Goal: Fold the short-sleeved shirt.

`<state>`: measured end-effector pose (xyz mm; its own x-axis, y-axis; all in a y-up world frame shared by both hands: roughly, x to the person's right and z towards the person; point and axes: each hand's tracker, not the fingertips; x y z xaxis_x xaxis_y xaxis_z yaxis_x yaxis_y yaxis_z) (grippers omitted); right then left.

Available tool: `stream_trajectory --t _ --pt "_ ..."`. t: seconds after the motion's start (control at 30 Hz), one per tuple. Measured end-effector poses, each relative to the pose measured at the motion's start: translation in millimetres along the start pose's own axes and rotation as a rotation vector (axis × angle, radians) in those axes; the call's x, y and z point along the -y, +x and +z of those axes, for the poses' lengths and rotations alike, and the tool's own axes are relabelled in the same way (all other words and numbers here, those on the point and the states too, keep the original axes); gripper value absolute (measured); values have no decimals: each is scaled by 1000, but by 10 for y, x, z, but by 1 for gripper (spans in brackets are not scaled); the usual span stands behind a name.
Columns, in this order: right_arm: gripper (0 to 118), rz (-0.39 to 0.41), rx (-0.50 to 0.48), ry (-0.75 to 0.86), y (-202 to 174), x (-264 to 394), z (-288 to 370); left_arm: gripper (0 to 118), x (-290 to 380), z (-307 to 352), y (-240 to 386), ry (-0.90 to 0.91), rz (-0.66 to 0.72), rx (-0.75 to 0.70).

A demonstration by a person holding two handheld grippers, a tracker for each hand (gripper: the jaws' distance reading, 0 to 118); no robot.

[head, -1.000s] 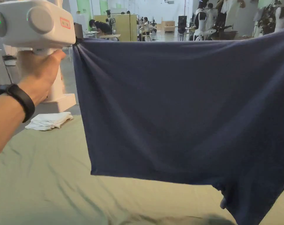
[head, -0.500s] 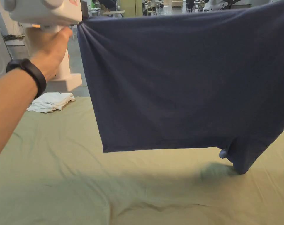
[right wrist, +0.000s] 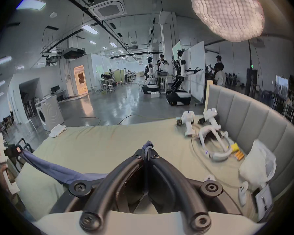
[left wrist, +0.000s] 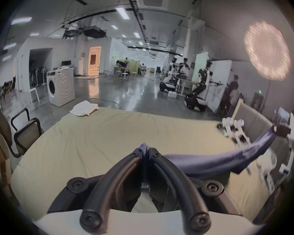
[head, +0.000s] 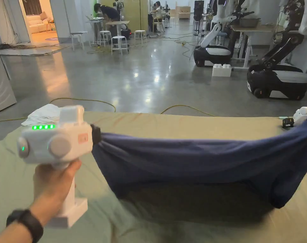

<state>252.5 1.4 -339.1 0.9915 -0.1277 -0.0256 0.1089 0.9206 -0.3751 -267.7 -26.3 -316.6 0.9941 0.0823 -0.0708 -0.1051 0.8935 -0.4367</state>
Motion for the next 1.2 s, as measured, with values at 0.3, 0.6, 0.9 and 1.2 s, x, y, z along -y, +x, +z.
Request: stream_trajectory --t 0.3,0.6,0.9,1.2 --pt "2 -53 19 -168 240 1961 1461 8 1878 1267 -71 -109 50 92" --pt "2 -185 102 -359 593 2989 2028 8 2702 1776 -218 -265 48 102" --pt "73 -178 124 -439 741 3176 1824 99 2851 1549 -525 -369 207 38" --pt "73 -74 35 -17 185 2161 2487 99 1849 2567 102 212 -84 -161"
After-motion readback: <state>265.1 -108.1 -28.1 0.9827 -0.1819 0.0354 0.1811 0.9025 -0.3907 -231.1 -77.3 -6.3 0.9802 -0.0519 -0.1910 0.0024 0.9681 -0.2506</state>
